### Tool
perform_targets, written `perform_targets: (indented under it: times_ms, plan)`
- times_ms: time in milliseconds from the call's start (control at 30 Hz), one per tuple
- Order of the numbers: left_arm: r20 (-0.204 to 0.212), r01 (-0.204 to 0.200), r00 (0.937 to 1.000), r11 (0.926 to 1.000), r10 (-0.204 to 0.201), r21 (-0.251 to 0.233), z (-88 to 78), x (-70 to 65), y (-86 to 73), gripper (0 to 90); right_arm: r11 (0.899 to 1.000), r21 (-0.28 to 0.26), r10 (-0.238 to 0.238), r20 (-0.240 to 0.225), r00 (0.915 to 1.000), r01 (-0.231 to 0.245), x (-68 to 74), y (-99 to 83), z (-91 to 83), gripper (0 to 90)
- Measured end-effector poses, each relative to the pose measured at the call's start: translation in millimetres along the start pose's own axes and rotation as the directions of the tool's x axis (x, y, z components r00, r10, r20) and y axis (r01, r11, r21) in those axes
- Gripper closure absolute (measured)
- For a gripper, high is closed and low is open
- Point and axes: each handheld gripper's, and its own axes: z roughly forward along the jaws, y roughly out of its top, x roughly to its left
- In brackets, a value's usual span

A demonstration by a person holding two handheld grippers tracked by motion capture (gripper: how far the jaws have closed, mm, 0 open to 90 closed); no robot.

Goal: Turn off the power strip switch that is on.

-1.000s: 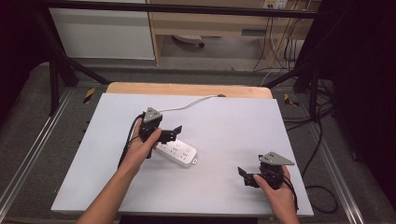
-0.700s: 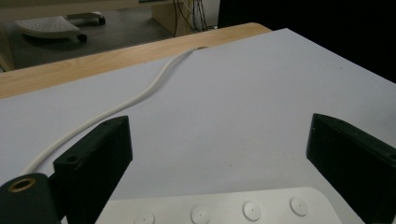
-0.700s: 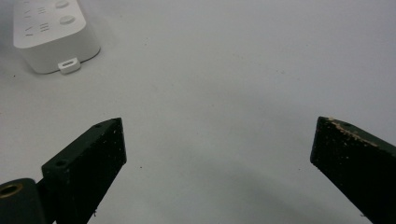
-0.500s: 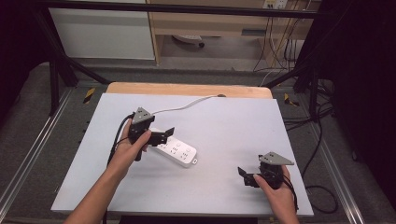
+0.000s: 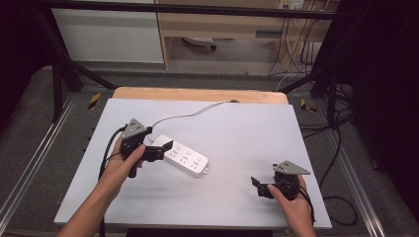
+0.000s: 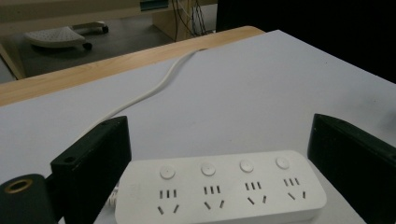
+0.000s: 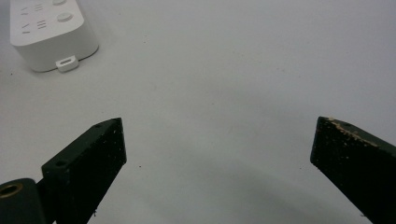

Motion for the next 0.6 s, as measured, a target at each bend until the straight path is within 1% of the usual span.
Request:
perform_targets:
  times_ms: [67, 200, 433, 600]
  plan:
    - [-0.007, -0.001, 1.0, 1.0, 0.001, -0.004, -5.9, 0.7, -2.8, 5.9, 1.0, 0.0, -0.004, -0.001, 1.0, 0.004, -0.1, 0.0, 0.2, 4.0]
    - [-0.033, -0.023, 0.9992, 0.9997, 0.023, -0.004, -17.2, 3.5, -10.0, 5.9, 1.0, 0.001, -0.004, 0.0, 1.0, 0.004, 0.2, 0.0, 0.5, 4.0]
    - [-0.048, -0.002, 0.9988, 1.0, 0.001, -0.004, -31.9, 10.3, -25.2, 5.8, 1.0, 0.006, 0.001, 0.001, 1.0, -0.001, 0.8, -0.3, 1.0, 4.0]
    - [-0.059, 0.025, 0.9979, 0.9996, -0.026, -0.013, -40.6, 13.3, -37.8, 5.8, 1.0, 0.006, 0.002, 0.002, 1.0, -0.002, 0.6, -0.3, 1.3, 4.0]
